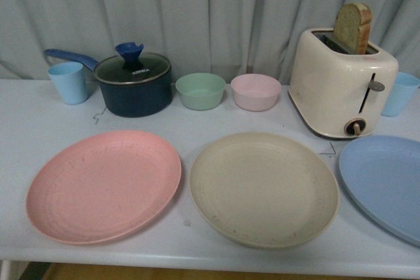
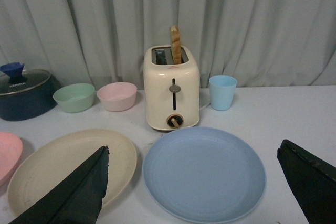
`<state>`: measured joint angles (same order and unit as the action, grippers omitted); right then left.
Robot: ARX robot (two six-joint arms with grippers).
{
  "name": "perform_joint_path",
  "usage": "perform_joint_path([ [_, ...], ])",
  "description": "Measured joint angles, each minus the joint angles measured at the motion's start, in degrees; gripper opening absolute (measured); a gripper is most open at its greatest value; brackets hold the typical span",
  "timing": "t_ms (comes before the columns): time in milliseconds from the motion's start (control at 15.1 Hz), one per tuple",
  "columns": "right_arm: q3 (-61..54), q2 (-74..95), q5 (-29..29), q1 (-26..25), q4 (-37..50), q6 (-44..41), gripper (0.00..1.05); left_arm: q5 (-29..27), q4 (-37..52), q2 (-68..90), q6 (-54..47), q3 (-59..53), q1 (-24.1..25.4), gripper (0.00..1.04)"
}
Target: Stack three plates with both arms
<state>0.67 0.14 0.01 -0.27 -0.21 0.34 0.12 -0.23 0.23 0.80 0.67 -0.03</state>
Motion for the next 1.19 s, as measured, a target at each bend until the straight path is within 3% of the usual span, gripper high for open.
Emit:
perform_joint_path([
  [529, 0.0, 0.0, 0.0, 0.0, 0.0, 0.0, 0.98, -0.1, 0.0, 0.0, 0.0, 0.0, 0.0, 0.98],
  [595, 0.0, 0.0, 0.0, 0.0, 0.0, 0.0, 0.98, -4.7, -7.7, 3.9, 1.9, 2.8, -1.2, 0.98],
  [661, 0.0, 0.0, 0.0, 0.0, 0.0, 0.0, 0.98, -5.8, -8.9, 12.1, 3.4, 5.8, -0.5, 0.98],
  [925, 0.0, 0.0, 0.0, 0.0, 0.0, 0.0, 0.98, 5.8, 3.8, 41.4, 2.8, 17.2, 6.6, 0.98],
  [1189, 0.0, 0.0, 0.0, 0.0, 0.0, 0.0, 0.98, 8.1, -1.5, 68.9, -4.1, 30.6, 6.0, 0.98],
])
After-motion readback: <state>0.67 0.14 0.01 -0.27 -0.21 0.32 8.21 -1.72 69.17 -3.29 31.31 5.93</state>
